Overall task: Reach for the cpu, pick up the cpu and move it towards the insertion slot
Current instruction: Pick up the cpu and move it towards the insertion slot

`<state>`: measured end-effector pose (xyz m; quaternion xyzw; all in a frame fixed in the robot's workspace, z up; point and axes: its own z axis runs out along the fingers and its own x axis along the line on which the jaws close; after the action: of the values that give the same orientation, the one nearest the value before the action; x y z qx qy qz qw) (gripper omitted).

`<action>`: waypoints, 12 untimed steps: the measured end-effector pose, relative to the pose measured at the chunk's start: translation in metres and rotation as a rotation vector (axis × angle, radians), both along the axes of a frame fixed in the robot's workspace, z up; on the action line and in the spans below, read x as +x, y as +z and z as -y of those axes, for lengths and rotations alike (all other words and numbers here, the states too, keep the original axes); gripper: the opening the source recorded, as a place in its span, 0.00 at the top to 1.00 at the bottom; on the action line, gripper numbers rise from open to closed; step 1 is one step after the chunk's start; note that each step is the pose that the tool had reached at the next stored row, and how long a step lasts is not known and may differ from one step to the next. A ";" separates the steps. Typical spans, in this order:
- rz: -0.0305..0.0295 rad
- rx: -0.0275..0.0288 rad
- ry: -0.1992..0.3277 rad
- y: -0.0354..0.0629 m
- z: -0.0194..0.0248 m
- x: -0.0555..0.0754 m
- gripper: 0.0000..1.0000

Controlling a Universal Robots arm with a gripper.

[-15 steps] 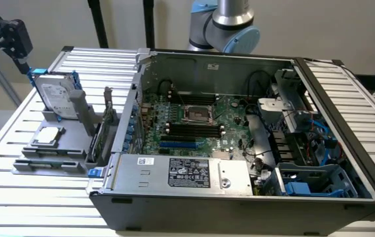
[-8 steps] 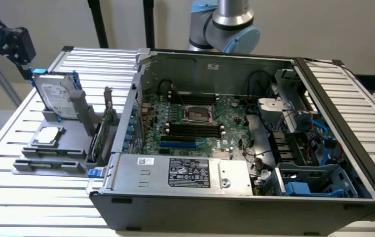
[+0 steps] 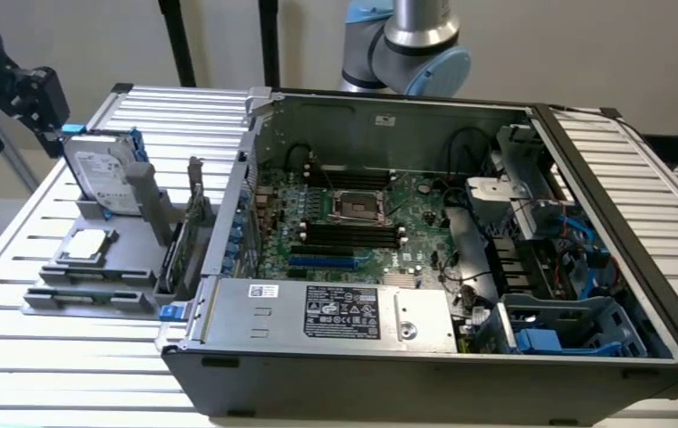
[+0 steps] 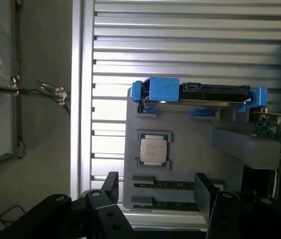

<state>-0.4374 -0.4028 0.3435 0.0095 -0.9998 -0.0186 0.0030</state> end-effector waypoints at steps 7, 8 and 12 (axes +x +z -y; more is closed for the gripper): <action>0.0000 0.0000 0.000 -0.0128 0.0039 0.003 0.29; 0.0001 0.0000 0.000 -0.0146 0.0041 0.003 0.29; 0.0000 0.0000 0.000 -0.0219 0.0048 0.006 0.29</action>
<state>-0.4314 -0.4076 0.3216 0.0095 -0.9998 -0.0186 0.0030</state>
